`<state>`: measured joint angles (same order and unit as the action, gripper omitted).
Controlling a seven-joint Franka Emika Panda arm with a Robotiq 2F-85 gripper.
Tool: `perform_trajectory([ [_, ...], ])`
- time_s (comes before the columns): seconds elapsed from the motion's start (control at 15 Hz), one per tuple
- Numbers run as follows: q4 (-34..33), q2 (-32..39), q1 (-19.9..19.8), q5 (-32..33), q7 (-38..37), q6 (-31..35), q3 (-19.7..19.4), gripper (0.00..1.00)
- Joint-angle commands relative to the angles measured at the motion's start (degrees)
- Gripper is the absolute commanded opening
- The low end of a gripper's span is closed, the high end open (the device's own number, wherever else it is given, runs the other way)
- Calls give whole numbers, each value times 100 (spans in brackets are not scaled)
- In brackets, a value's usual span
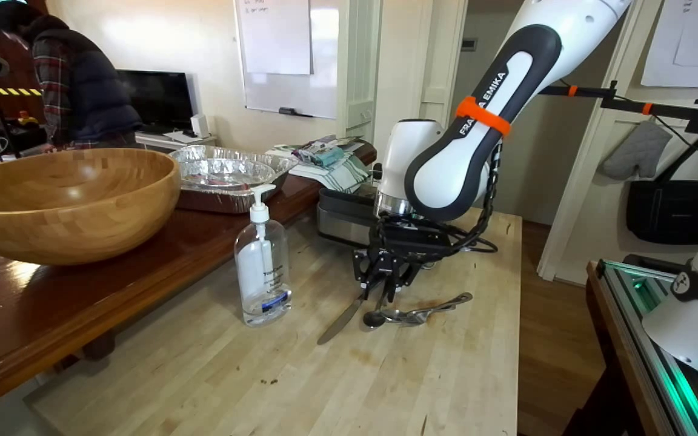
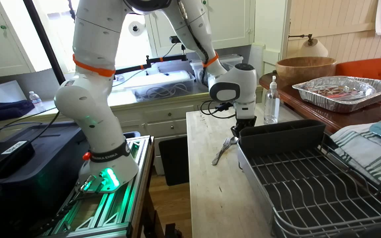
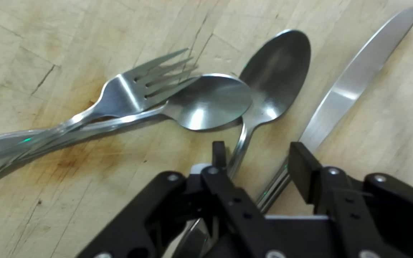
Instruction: Move the spoon next to the knife to the grey object on the plate rack
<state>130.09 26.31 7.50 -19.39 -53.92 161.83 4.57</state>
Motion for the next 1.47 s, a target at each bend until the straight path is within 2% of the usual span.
perform_trajectory([
  [0.0, 60, -7, 87, -23, 38, 3, -124, 83],
  [0.13, 81, -20, 82, -22, 46, -4, -140, 98],
  [0.53, 13, 89, 47, -4, 118, -71, -155, 100],
  [1.2, -52, 299, 31, -31, 208, -72, -174, 91],
  [1.33, -56, 323, 30, -31, 210, -77, -186, 86],
  [1.4, -58, 331, 29, -31, 213, -79, -192, 81],
])
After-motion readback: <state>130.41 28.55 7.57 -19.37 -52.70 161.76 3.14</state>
